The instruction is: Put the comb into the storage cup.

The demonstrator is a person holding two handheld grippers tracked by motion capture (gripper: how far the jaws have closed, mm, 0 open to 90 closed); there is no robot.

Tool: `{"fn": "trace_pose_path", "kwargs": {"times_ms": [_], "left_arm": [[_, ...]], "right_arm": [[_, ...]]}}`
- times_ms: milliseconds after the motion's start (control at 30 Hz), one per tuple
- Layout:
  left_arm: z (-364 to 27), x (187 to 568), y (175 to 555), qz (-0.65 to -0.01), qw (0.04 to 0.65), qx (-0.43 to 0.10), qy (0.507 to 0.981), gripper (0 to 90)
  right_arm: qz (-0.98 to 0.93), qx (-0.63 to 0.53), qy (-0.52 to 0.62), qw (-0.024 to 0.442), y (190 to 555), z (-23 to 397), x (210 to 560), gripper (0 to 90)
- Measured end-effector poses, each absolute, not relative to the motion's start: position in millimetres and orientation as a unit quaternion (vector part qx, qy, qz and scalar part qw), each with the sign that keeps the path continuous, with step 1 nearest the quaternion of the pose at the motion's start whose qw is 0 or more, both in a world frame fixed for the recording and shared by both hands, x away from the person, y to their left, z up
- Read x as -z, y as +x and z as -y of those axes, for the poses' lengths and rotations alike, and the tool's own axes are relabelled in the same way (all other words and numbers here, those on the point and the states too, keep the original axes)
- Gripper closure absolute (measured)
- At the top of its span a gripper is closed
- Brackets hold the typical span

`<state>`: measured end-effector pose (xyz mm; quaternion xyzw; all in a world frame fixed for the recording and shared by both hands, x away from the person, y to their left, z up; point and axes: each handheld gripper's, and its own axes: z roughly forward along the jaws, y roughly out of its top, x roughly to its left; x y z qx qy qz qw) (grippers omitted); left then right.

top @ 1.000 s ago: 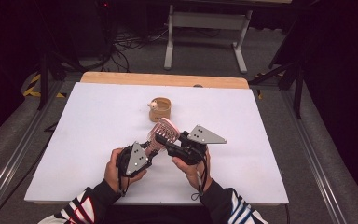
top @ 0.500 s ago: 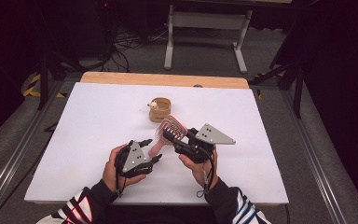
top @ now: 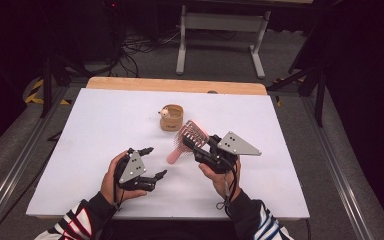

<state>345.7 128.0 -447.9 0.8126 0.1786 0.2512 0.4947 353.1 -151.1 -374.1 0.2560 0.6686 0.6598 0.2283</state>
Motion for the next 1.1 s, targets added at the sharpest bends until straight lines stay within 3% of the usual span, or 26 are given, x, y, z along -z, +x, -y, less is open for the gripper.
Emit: {"fn": "trace_pose_path", "kwargs": {"times_ms": [300,1100], "left_arm": [[-165.0,436.6,340.4,-0.187,0.521,-0.277,0.786,17.6],[-216.7,451.0,333.2,-0.234,0.526,-0.253,0.777,10.3]], "right_arm": [[-0.663,-0.660,0.258,0.242,353.6,159.7,370.1,63.4],[-0.650,-0.662,0.262,0.266,357.7,174.4,359.0,63.4]]}}
